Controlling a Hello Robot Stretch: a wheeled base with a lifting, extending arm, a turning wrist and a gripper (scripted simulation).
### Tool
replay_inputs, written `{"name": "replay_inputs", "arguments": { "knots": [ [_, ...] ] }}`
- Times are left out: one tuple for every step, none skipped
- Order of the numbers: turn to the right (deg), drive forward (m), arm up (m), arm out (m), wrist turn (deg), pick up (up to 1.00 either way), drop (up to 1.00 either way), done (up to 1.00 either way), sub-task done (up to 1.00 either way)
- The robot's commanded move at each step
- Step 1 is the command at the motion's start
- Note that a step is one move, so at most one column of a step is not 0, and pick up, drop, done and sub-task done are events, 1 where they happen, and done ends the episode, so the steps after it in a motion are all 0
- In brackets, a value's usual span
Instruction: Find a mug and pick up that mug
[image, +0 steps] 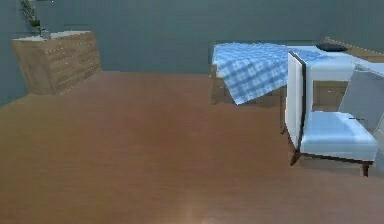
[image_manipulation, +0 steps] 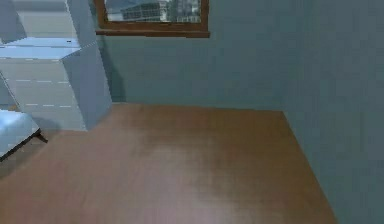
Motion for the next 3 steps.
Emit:
{"name": "replay_inputs", "arguments": {
  "knots": [
    [-30.0, 0.00, 0.00, 0.00, 0.0, 0.00, 0.00, 0.00, 0.00],
    [0.0, 1.00, 0.00, 0.00, 0.0, 0.00, 0.00, 0.00, 0.00],
    [0.0, 1.00, 0.00, 0.00, 0.0, 0.00, 0.00, 0.00, 0.00]
  ]
}}
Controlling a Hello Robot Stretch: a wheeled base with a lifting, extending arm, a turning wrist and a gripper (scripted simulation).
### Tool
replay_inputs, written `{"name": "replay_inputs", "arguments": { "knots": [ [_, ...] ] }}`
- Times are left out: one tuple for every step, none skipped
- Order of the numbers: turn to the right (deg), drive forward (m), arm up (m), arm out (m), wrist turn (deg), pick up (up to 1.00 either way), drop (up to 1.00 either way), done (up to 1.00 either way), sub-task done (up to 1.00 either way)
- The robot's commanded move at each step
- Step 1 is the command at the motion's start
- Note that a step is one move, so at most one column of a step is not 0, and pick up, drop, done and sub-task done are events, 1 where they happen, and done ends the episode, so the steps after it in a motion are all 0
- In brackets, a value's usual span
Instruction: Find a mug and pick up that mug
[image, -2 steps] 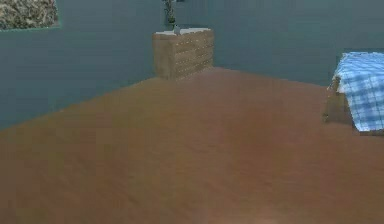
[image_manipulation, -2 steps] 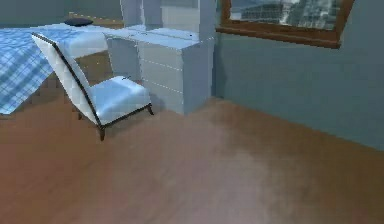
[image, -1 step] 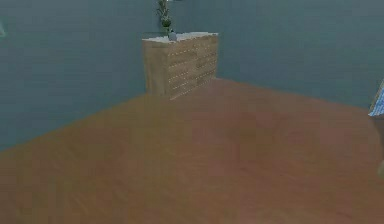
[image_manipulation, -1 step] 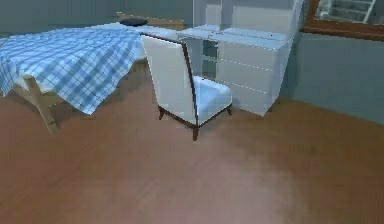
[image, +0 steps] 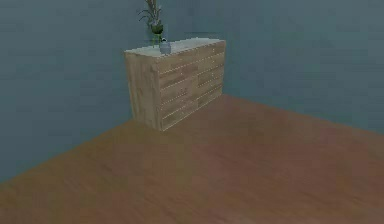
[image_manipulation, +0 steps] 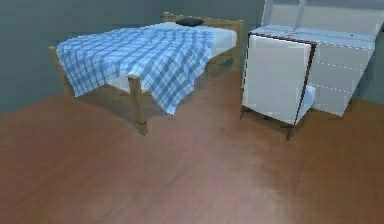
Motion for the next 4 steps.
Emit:
{"name": "replay_inputs", "arguments": {
  "knots": [
    [-3.0, 0.00, 0.00, 0.00, 0.0, 0.00, 0.00, 0.00, 0.00],
    [0.0, 1.00, 0.00, 0.00, 0.0, 0.00, 0.00, 0.00, 0.00],
    [0.0, 0.60, 0.00, 0.00, 0.0, 0.00, 0.00, 0.00, 0.00],
    [-45.0, 0.00, 0.00, 0.00, 0.0, 0.00, 0.00, 0.00, 0.00]
  ]
}}
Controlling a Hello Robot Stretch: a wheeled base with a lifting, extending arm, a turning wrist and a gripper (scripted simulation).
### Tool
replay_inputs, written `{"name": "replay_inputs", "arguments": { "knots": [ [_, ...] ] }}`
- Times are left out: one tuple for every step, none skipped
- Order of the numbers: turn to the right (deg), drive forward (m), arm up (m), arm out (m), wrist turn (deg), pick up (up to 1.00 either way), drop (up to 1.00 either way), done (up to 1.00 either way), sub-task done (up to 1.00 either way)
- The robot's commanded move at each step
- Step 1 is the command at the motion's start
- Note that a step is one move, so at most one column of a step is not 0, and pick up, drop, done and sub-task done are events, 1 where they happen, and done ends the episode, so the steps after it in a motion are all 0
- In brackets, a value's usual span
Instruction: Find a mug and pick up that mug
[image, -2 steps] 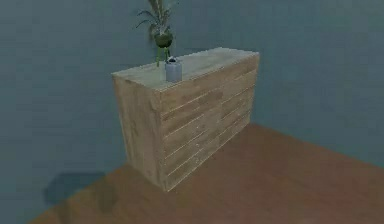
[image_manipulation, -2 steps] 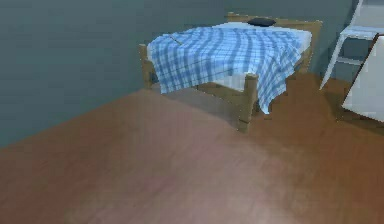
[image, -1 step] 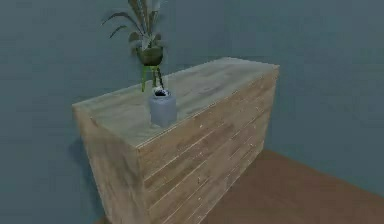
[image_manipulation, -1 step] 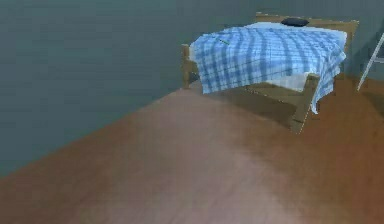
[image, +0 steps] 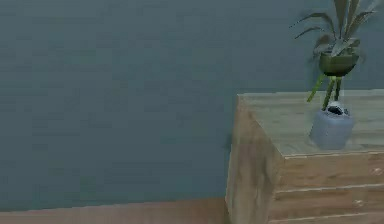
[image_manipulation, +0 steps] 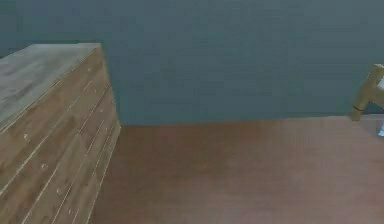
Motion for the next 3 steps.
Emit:
{"name": "replay_inputs", "arguments": {
  "knots": [
    [-45.0, 0.00, 0.00, 0.00, 0.0, 0.00, 0.00, 0.00, 0.00],
    [0.0, 0.00, 0.50, 0.00, 0.0, 0.00, 0.00, 0.00, 0.00],
    [0.0, 0.00, 0.38, 0.00, 0.0, 0.00, 0.00, 0.00, 0.00]
  ]
}}
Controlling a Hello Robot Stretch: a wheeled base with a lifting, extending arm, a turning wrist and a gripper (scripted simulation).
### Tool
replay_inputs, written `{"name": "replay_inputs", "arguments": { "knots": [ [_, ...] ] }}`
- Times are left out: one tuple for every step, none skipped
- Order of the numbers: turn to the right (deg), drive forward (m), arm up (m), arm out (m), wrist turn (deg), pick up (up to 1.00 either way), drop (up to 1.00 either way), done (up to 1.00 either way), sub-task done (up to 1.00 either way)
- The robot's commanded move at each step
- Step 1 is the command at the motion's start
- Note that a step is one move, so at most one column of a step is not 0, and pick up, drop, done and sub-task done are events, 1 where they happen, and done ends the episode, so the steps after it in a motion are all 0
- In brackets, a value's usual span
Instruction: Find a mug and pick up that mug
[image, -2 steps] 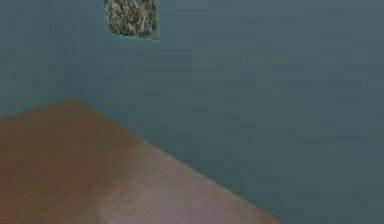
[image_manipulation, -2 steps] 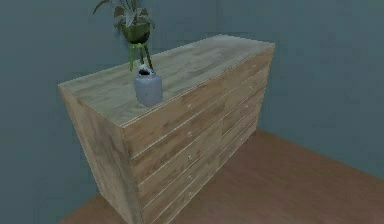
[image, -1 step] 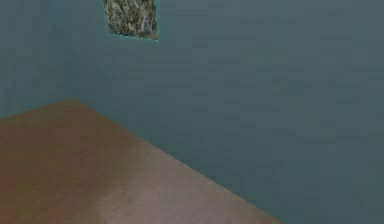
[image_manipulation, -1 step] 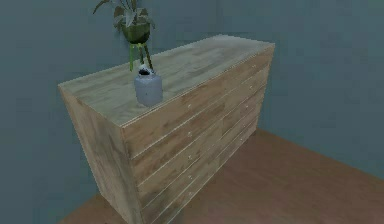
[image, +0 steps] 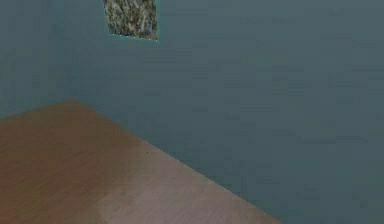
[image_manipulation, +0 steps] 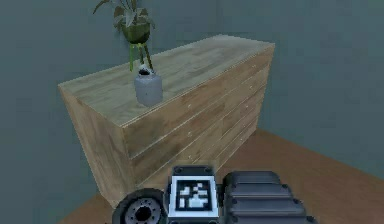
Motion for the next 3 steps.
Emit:
{"name": "replay_inputs", "arguments": {
  "knots": [
    [0.0, 0.00, 0.00, 0.50, 0.0, 0.00, 0.00, 0.00, 0.00],
    [0.0, 0.00, 0.00, 0.00, 45.0, 0.00, 0.00, 0.00, 0.00],
    [0.0, 0.00, 0.00, 0.00, 45.0, 0.00, 0.00, 0.00, 0.00]
  ]
}}
